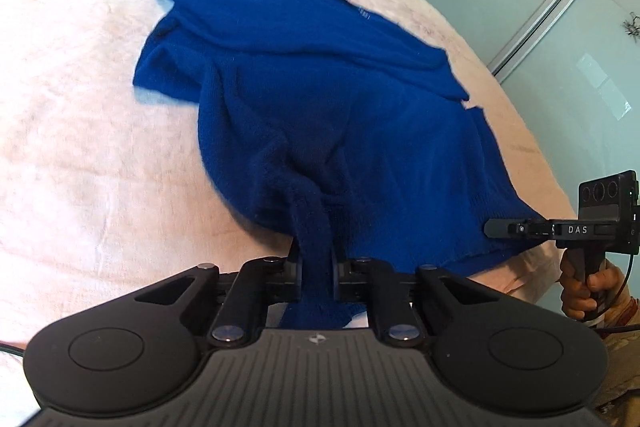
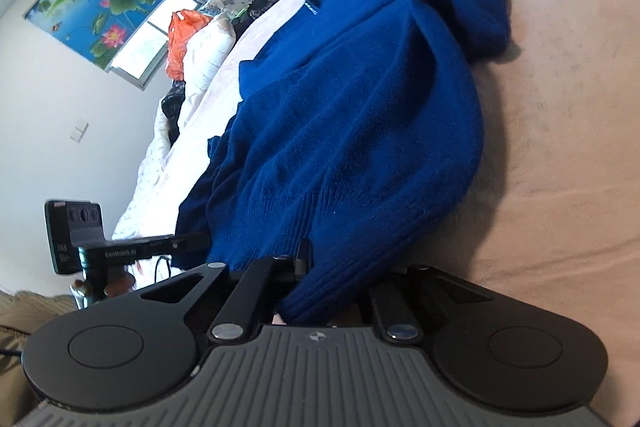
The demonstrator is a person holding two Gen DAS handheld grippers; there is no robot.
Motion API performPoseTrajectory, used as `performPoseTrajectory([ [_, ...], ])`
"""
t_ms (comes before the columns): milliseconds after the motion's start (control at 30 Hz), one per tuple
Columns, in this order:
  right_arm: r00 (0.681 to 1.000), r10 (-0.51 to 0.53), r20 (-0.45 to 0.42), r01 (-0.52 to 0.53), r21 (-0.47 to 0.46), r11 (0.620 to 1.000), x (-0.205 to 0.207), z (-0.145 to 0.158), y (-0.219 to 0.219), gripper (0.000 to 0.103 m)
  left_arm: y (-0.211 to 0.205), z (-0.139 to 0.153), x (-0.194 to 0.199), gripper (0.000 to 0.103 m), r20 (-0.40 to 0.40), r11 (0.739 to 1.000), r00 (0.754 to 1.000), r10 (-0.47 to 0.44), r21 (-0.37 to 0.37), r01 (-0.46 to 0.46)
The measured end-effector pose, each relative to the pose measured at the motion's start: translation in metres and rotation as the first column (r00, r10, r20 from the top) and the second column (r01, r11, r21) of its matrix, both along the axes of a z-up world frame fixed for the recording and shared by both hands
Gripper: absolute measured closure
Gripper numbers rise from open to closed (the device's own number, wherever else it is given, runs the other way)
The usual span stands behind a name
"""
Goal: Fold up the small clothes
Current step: 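Lift the hem with both grippers and fold it toward the collar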
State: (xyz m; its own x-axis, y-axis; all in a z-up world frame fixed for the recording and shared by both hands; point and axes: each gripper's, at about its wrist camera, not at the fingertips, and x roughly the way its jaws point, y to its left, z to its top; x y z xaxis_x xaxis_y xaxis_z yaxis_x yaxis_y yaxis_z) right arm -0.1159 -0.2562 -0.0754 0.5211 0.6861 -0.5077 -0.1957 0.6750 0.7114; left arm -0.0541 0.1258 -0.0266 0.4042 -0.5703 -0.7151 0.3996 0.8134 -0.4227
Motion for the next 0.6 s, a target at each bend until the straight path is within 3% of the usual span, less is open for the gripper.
performPoseTrajectory([
  [133,0.994,0.046,0.100,-0.046,0.002,0.999,-0.009,0.032,0.000,0.093,0.006,0.038,-0.017,0.091,0.137,0.998,0.990,-0.038,-0.051,0.045],
  [300,0.954,0.145,0.262,-0.145,-0.017,0.989,-0.031,0.084,-0.003,0.093,0.023,0.084,-0.046,0.091,0.321,0.989,0.944,-0.081,-0.089,0.115],
  [500,0.852,0.313,0.420,-0.292,-0.116,0.950,-0.067,0.127,0.002,0.092,0.037,0.102,-0.062,0.091,0.392,0.982,0.915,-0.097,-0.113,0.152],
  [600,0.848,0.321,0.421,-0.302,-0.113,0.946,-0.064,0.128,0.002,0.093,0.036,0.097,-0.051,0.091,0.359,0.986,0.931,-0.067,-0.119,0.117],
])
